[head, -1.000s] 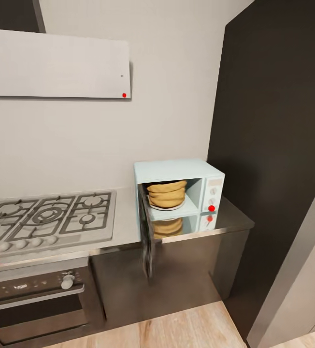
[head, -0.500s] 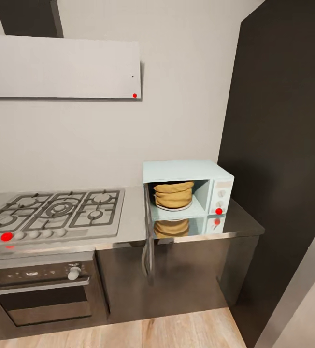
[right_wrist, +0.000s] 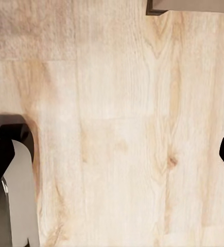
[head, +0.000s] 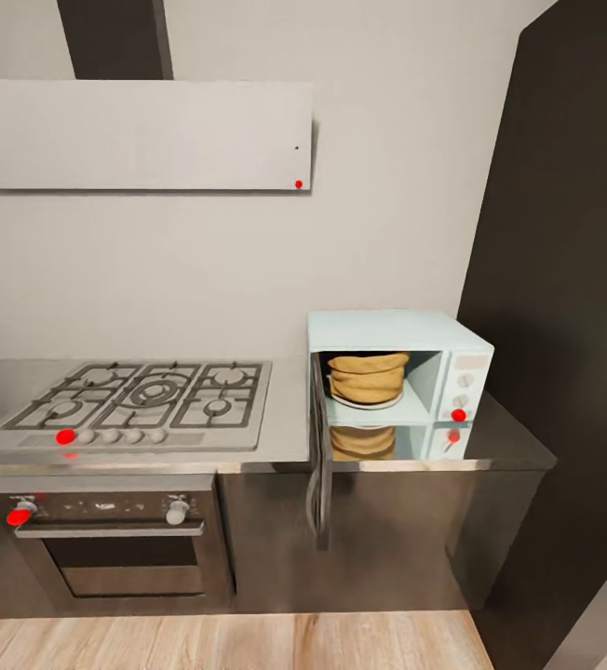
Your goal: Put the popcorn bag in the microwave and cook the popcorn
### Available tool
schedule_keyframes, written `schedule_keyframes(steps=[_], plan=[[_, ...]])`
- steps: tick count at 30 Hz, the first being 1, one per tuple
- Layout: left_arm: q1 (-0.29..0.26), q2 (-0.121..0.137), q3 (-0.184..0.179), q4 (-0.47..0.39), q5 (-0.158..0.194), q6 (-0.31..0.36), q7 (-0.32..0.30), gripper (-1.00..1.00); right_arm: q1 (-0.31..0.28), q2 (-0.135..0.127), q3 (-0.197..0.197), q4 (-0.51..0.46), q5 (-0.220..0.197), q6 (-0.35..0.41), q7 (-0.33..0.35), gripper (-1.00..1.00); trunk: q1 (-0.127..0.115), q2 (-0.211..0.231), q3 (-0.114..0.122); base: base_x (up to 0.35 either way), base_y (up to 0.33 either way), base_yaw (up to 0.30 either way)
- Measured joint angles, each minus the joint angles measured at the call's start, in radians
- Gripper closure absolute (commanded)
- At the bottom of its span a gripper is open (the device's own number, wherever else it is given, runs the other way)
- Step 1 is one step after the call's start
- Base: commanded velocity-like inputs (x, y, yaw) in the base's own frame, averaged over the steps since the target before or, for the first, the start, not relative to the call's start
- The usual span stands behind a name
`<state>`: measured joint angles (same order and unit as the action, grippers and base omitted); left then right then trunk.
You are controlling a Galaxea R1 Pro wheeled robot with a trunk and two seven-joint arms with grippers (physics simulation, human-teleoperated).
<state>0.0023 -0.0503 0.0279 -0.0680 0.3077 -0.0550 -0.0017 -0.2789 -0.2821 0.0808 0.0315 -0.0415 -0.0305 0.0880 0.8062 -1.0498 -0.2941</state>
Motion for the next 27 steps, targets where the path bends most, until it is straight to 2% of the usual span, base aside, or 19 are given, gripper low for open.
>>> schedule_keyframes(steps=[18, 21, 23, 25, 26, 27], plan=[[0.0, -0.002, -0.002, -0.003, -0.002, 0.0, -0.002, -1.0, 0.0, 0.001, 0.0, 0.0, 0.0, 0.0, 0.001, -1.0, 0.0, 0.0, 0.0, 0.0, 0.0, 0.001], [-0.001, -0.002, -0.011, -0.159, -0.006, 0.018, 0.001, -1.0, 0.0, 0.005, 0.0, 0.001, 0.0, 0.0, 0.001, -1.0, 0.0, 0.0, 0.0, 0.0, 0.0, 0.0], [-0.002, 0.02, -0.012, -0.39, -0.014, 0.129, 0.005, -1.0, 0.01, 0.009, 0.0, 0.0, 0.0, -0.003, 0.0, -1.0, 0.0, 0.0, 0.0, 0.0, 0.0, 0.0], [-0.002, 0.054, -0.01, -0.573, -0.014, 0.257, 0.005, -1.0, 0.018, 0.011, 0.0, -0.001, 0.0, -0.006, 0.0, -1.0, 0.0, 0.0, 0.0, 0.0, 0.0, 0.0], [-0.001, 0.066, -0.01, -0.633, -0.012, 0.29, 0.004, -1.0, 0.019, 0.011, 0.0, -0.001, 0.0, -0.006, 0.0, -1.0, 0.0, 0.0, 0.0, 0.0, 0.0, 0.0], [-0.001, 0.085, -0.008, -0.729, -0.011, 0.349, 0.002, -1.0, 0.021, 0.011, 0.0, -0.001, 0.0, -0.007, 0.0, -1.0, 0.0, 0.0, 0.0, 0.0, 0.0, 0.0]])
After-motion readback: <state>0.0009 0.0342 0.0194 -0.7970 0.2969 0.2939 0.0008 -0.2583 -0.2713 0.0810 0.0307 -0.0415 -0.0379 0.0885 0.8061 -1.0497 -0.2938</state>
